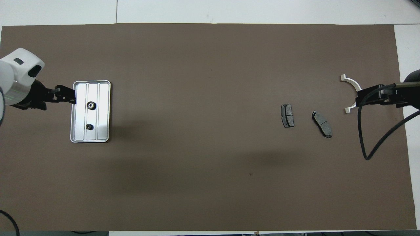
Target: Pick bearing gear from pile to tray
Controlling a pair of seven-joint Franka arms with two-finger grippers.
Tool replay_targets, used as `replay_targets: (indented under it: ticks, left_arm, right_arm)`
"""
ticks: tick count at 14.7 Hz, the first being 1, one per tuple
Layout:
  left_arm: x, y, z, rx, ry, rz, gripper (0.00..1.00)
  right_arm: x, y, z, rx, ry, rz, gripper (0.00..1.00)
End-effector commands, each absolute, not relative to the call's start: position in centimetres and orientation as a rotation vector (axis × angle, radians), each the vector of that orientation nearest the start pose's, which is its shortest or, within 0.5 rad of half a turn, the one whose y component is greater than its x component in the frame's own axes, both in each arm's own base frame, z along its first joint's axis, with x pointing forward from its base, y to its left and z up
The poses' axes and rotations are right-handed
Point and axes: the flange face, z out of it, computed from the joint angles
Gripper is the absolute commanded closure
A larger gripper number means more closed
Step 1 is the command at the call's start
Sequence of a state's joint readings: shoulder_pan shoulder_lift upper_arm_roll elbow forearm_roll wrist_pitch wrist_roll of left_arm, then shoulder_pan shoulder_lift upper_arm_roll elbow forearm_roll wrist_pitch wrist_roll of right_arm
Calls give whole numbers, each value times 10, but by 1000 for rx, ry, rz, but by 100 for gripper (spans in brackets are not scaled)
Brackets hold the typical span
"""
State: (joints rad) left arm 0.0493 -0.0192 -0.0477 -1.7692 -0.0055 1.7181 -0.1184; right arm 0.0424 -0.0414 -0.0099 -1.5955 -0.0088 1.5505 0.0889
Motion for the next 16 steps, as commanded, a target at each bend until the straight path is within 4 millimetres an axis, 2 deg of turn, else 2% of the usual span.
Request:
replay_targets:
  ticks: [1,10,16]
  left_arm:
    - [530,1,572,-3149,-198,98,0]
    - [526,-15,568,-3148,-147,137,0]
    - [540,-15,575,-3156,-162,19,0]
  right_arm:
    - [538,12,638,-3149,65,-22,0]
    - [540,14,639,-3148,58,-54,0]
    - [540,13,640,-3146,60,-58,0]
